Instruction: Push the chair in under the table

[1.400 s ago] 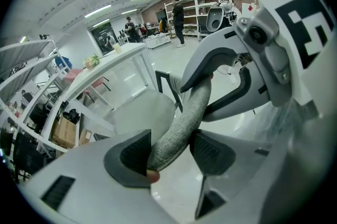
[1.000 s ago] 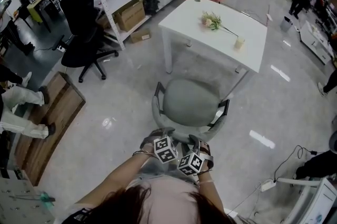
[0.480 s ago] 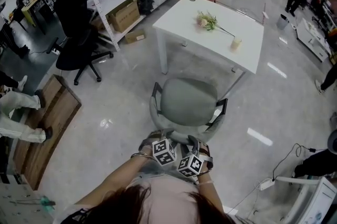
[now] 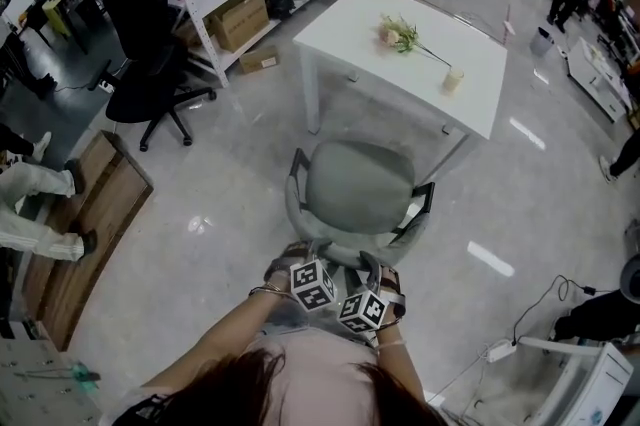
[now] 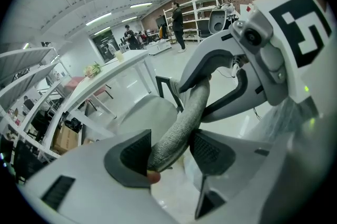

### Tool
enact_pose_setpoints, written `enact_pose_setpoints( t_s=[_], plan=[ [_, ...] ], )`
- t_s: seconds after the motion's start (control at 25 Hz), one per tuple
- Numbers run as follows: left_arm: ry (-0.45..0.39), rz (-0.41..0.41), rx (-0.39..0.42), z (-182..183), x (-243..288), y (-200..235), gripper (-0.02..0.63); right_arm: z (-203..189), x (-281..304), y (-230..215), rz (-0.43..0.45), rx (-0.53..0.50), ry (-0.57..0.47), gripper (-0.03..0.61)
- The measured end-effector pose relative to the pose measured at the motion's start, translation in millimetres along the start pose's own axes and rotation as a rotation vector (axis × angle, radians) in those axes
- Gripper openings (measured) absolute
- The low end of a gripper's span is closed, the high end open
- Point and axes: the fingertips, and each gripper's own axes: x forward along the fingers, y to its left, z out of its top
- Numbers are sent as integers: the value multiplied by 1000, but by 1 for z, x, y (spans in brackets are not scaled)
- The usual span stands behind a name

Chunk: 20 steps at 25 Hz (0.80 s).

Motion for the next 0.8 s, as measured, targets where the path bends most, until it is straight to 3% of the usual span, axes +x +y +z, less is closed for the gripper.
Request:
enact_pose_setpoints(
  t_s=[0.8],
  plan=[
    [14, -15, 9, 18, 23, 31, 232, -2, 23, -34, -19, 15, 4, 209]
  ],
)
